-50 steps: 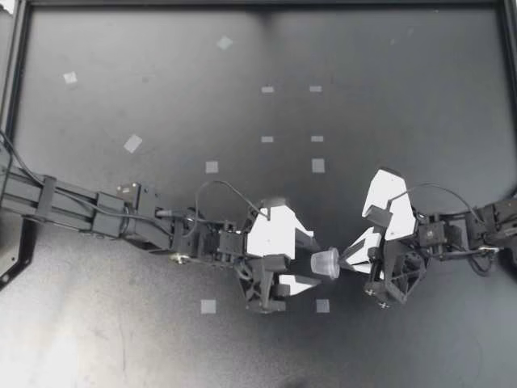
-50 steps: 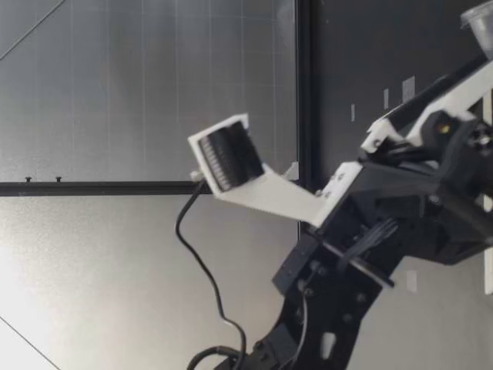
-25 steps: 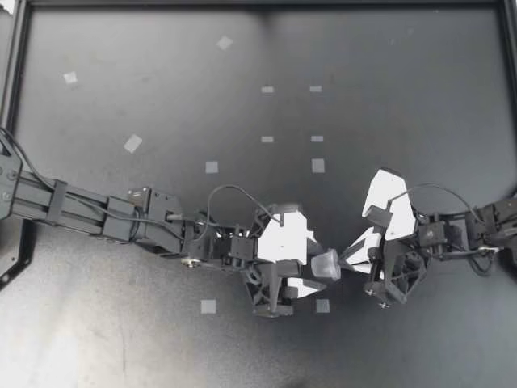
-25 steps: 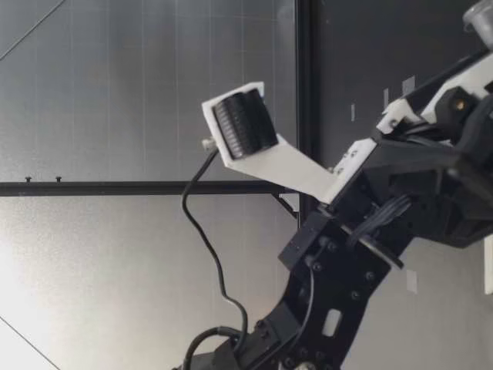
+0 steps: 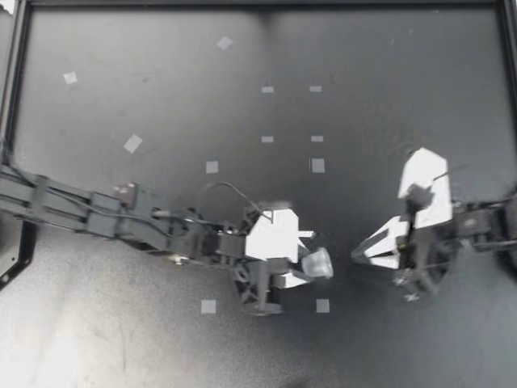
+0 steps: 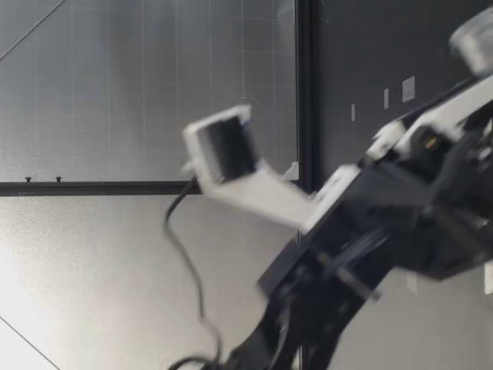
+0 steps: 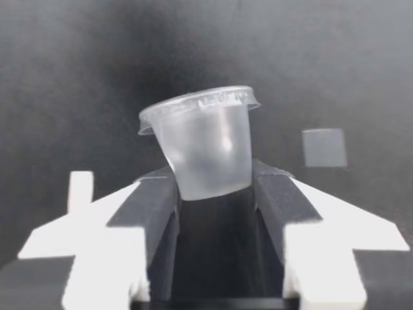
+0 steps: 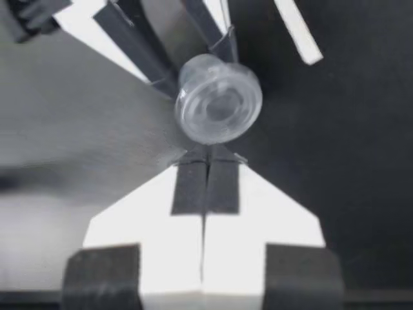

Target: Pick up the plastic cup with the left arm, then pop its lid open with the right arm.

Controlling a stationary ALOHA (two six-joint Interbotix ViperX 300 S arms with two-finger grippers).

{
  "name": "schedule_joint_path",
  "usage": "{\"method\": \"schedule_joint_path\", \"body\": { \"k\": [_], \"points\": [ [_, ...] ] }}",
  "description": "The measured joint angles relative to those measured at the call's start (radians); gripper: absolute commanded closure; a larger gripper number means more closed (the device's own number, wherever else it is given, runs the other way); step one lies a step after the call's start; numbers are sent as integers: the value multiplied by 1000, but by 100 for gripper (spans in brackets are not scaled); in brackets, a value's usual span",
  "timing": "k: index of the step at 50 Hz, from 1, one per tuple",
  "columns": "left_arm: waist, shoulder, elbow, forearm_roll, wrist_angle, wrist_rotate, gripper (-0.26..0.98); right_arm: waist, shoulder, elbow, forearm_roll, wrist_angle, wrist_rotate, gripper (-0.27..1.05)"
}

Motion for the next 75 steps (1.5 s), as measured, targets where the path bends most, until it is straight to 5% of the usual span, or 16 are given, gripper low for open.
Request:
{"method": "schedule_joint_path", "body": {
  "k": [7,16,27,35,46,75],
  "points": [
    [0,-101,94,0,-186,49,57,17,-146,54,0,-97,155,57],
    [0,-183,252,-2,-632,181,57,37,-210,121,0,-390,370,11],
    [0,-186,348,-69,-1029,265,57,37,-109,69,2,-611,454,9],
    [0,-176,325,-143,-1017,298,57,37,41,-38,-3,-680,457,9],
    [0,-158,270,-149,-899,322,57,38,156,-69,-9,-821,511,9],
    [0,-158,255,-144,-854,314,57,15,126,-29,-12,-834,500,9]
  ]
}}
